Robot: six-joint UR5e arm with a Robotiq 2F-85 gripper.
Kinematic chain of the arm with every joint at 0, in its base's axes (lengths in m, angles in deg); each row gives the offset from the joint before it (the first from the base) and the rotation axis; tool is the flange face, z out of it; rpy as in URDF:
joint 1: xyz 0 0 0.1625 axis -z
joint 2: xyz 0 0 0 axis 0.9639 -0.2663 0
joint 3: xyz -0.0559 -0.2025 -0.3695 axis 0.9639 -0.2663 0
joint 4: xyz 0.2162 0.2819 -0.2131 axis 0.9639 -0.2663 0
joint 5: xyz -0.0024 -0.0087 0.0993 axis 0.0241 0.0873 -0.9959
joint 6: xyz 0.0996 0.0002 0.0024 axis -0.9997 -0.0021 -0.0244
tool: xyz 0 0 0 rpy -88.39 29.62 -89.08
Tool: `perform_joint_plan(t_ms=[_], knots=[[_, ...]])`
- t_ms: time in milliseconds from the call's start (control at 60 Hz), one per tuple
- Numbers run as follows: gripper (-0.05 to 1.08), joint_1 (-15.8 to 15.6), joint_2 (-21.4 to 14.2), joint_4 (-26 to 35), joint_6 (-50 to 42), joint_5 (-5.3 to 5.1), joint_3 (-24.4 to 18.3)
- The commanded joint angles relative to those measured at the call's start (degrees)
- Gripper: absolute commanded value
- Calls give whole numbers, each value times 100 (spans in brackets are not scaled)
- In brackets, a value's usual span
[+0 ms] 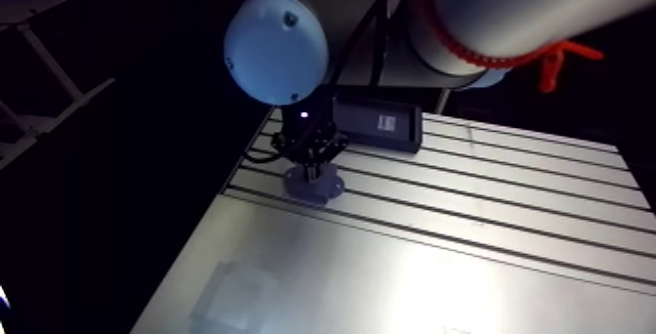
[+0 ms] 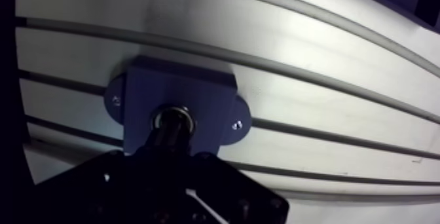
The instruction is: Pick up the bearing and press it into the housing until flush.
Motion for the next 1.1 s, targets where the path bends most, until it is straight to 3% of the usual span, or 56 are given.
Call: perform_joint_plan(t_ms=[17, 317, 650, 883, 917, 933, 950, 967, 983, 1000, 1017, 1033, 1050, 1067, 1083, 1100], knots=[[108, -2, 5, 1, 0, 0, 1], [108, 24, -123, 26, 9, -35, -84], [108, 50, -345, 218, 17, 7, -244], [102, 51, -529, 635, 104, 16, -443], [91, 58, -571, 780, 203, 26, -512], [91, 58, -571, 780, 203, 26, -512], [74, 67, -597, 851, 217, 26, -539], [74, 67, -597, 851, 217, 26, -539], [54, 90, -624, 906, 219, 33, -566], [54, 90, -624, 906, 219, 33, -566], [39, 131, -665, 981, 227, 35, -585], [39, 131, -665, 981, 227, 35, -585], [25, 190, -716, 1068, 228, 50, -618], [25, 190, -716, 1068, 228, 50, -618], [14, 258, -776, 1163, 228, 52, -645], [14, 258, -776, 1163, 228, 52, -645]])
